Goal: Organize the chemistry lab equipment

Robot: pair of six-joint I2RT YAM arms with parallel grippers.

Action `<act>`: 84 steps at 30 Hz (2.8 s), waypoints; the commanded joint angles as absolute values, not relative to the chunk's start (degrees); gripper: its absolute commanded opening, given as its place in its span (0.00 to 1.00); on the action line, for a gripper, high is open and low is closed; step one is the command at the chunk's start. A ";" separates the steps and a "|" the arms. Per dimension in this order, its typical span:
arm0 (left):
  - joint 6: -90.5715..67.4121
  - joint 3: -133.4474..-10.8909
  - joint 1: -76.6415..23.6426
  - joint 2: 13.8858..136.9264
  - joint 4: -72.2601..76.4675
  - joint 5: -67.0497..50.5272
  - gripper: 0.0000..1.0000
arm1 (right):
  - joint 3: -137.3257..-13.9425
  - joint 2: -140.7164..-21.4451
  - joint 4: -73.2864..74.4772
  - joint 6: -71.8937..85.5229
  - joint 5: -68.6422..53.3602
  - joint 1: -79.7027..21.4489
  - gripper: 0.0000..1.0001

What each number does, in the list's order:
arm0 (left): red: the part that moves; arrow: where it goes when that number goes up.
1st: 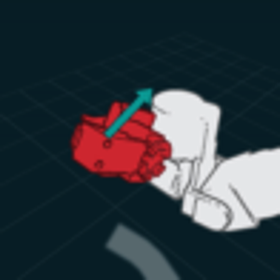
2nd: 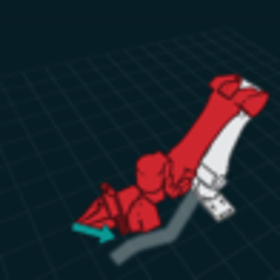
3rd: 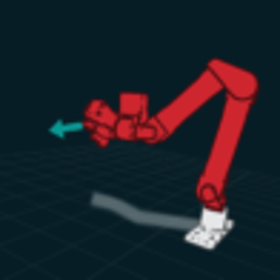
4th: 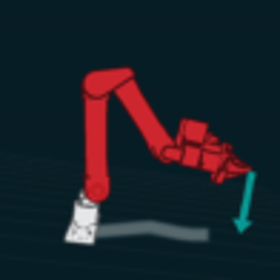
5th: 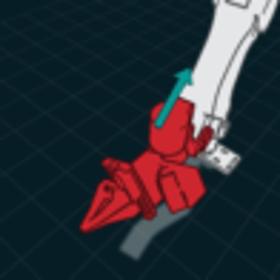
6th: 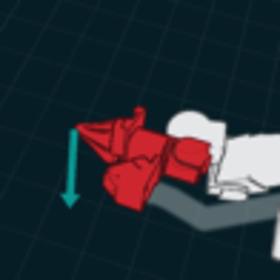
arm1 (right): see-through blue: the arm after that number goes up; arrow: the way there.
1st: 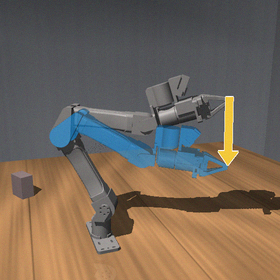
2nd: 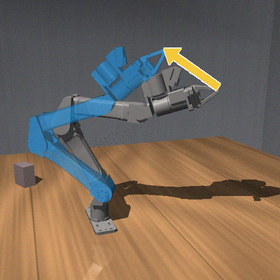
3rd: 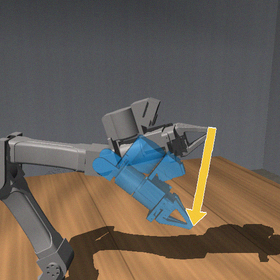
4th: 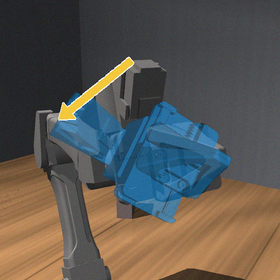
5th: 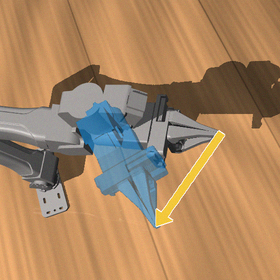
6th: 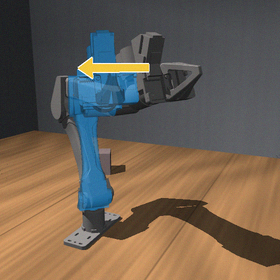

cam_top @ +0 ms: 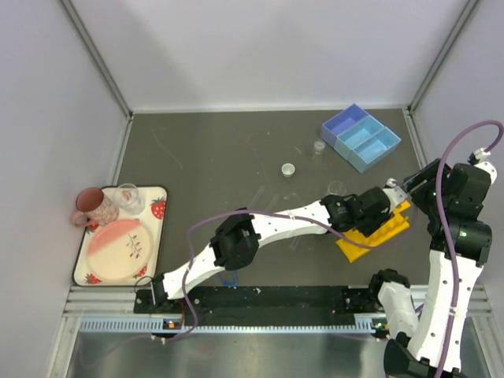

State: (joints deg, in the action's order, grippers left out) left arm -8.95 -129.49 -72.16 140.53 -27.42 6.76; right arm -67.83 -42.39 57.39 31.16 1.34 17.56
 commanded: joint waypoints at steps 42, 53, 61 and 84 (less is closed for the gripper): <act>-9.22 -109.96 -60.92 100.56 -34.19 17.22 0.75 | -62.24 -28.57 61.27 36.12 -12.38 16.26 0.66; -17.92 -89.31 -50.72 75.51 -41.30 18.20 0.76 | -42.99 -30.14 57.92 31.39 -19.60 12.66 0.63; -21.70 -76.03 -50.36 65.14 -39.03 16.44 0.76 | -42.18 -37.16 54.84 31.38 -14.79 9.33 0.64; -21.62 -70.22 -50.45 63.19 -35.86 14.24 0.75 | -39.29 -49.31 52.56 39.37 -2.03 -9.67 0.65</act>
